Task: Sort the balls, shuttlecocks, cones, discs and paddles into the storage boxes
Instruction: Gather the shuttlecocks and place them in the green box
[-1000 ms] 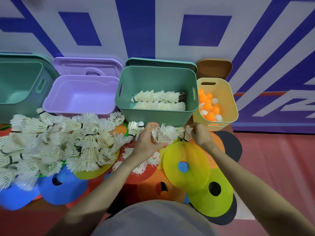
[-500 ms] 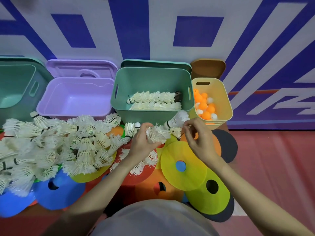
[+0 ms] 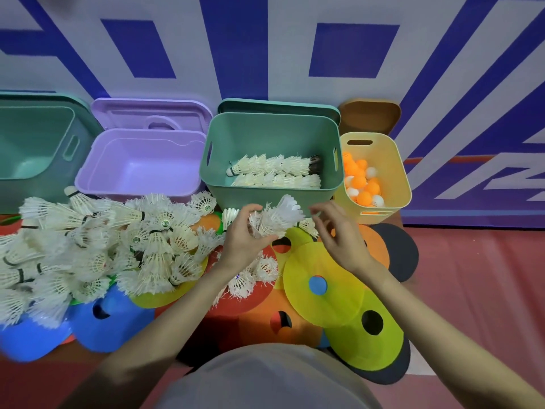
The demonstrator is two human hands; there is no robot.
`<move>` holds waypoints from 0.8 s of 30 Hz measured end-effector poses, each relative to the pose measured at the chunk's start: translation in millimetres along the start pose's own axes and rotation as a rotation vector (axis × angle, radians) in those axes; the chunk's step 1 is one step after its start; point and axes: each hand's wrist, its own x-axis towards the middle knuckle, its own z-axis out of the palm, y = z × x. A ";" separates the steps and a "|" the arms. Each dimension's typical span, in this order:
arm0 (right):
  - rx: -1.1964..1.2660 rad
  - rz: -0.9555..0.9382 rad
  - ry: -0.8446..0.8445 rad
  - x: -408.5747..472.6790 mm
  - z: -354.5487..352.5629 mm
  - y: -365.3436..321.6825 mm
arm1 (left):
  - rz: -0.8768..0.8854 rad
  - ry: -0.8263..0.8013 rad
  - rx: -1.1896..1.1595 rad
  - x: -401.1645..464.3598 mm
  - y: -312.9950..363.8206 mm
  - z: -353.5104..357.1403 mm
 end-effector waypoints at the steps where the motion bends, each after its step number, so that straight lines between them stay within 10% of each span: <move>1: -0.031 0.032 0.009 1.0 1.6 7.0 | -0.013 0.007 -0.009 0.4 -0.1 -1.6; 10: -0.205 0.677 -0.261 11.4 52.8 86.6 | -0.002 -0.020 -0.028 -1.6 6.0 -15.5; 24: -0.133 0.656 -0.021 27.9 68.3 68.0 | 0.000 0.007 0.024 -13.3 -8.1 -27.5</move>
